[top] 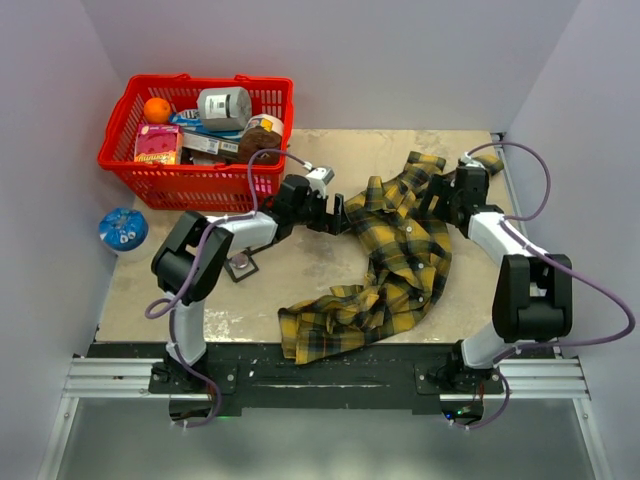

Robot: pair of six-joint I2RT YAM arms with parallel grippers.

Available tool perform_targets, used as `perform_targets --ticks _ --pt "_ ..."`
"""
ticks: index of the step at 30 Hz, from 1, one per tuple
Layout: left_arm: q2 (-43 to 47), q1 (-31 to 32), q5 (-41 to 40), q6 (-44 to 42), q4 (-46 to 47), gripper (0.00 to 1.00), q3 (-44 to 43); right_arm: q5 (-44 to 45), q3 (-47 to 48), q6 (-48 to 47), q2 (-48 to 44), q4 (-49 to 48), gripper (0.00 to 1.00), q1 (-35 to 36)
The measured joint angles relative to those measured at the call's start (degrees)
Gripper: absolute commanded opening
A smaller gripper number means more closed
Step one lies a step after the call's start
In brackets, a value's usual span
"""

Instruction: Pin the brooch onto the clothing

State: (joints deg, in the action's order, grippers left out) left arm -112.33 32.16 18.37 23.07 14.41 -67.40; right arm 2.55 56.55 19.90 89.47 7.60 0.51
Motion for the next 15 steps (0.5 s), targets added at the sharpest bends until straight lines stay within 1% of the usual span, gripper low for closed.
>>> perform_targets --ticks 6,10,12,13,15 --pt "-2.8 -0.3 2.8 1.2 3.2 0.88 -0.3 -1.3 -0.2 0.8 3.0 -2.8 0.84 -1.1" --pt "-4.2 -0.4 4.5 2.2 5.4 0.86 -1.9 -2.5 -0.2 1.2 5.9 -4.0 0.82 -2.4" --pt "-4.6 -0.6 5.3 2.9 6.5 0.81 -1.9 -3.2 -0.2 1.3 7.3 -4.4 0.80 -3.0" --pt "-4.8 -0.7 5.8 3.2 7.3 0.79 -1.9 -3.7 -0.2 1.4 7.8 -4.6 0.75 -3.2" --pt "-5.4 -0.8 6.7 3.9 8.8 0.68 -1.9 -4.5 -0.2 1.6 9.0 -4.9 0.68 -3.6"
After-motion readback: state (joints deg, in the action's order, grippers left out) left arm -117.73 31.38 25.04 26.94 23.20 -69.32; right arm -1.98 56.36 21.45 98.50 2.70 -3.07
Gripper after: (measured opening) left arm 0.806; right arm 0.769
